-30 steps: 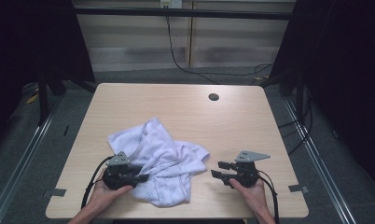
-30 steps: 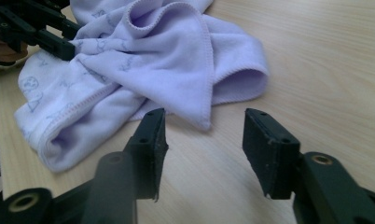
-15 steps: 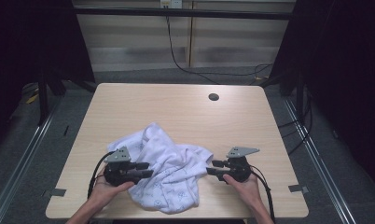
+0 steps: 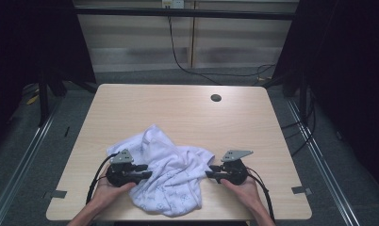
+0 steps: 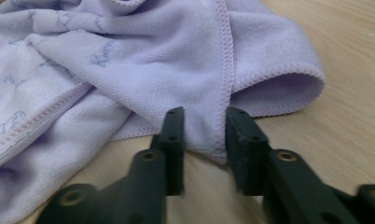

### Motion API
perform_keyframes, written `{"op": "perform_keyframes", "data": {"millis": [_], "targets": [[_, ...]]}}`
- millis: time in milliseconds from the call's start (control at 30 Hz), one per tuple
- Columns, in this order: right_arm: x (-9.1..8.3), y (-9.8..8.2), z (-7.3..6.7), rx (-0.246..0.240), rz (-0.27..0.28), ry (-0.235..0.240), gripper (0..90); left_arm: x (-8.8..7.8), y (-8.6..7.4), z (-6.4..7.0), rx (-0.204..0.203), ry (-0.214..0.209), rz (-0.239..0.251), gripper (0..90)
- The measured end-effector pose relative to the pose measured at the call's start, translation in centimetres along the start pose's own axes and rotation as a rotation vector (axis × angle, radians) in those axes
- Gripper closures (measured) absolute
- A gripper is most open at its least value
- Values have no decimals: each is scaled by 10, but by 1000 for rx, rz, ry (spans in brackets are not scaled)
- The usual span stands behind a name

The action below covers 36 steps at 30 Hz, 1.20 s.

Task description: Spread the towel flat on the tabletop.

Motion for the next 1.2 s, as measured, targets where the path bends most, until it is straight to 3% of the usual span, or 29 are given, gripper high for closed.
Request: {"op": "perform_keyframes", "data": {"millis": [67, 100, 200, 333, 533, 667, 700, 733, 867, 1000, 1033, 1067, 1100, 1200], "targets": [[-7, 7, 0, 29, 50, 9, 873, -4, -4, 8, -3, -27, -7, 622], [-7, 7, 0, 29, 50, 9, 873, -4, -4, 8, -3, -27, -7, 621], [-21, 18, 2, 59, 122, 12, 889, -4, -7, 19, 16, -54, -10, 596], [-37, 38, 5, 49, 173, -3, 891, -2, -8, 33, 27, -93, -16, 595], [-32, 53, 8, 39, 184, 0, 891, -1, -5, 48, 46, -149, -23, 573], [-19, 47, 10, 43, 161, 4, 891, -10, 13, 39, 30, -138, 43, 557], [-17, 44, 11, 42, 149, 1, 891, -15, 25, 28, 18, -118, 75, 553], [-17, 44, 11, 42, 149, 1, 891, -15, 25, 28, 18, -118, 75, 553], [-18, 43, 12, 49, 155, 1, 890, -16, 45, 1, 10, -67, 128, 549], [-17, 43, 11, 49, 154, 3, 890, -4, 54, -22, -19, -30, 150, 484], [-16, 42, 11, 51, 153, 5, 890, 0, 53, -25, -31, -39, 136, 444], [-15, 42, 11, 53, 152, 7, 890, 4, 52, -29, -28, -16, 107, 408], [-14, 41, 11, 55, 149, 8, 889, 8, 52, -28, -24, -20, 96, 368], [-14, 41, 11, 55, 146, 8, 889, 15, 53, -26, -18, -31, 95, 359]]}}
Point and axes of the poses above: each handheld gripper's, and its own axes: x roughly forward along the jaws, y roughly out of its top, z roughly to its right, the point moved 10 cm from there along x, roughly forward along the jaws
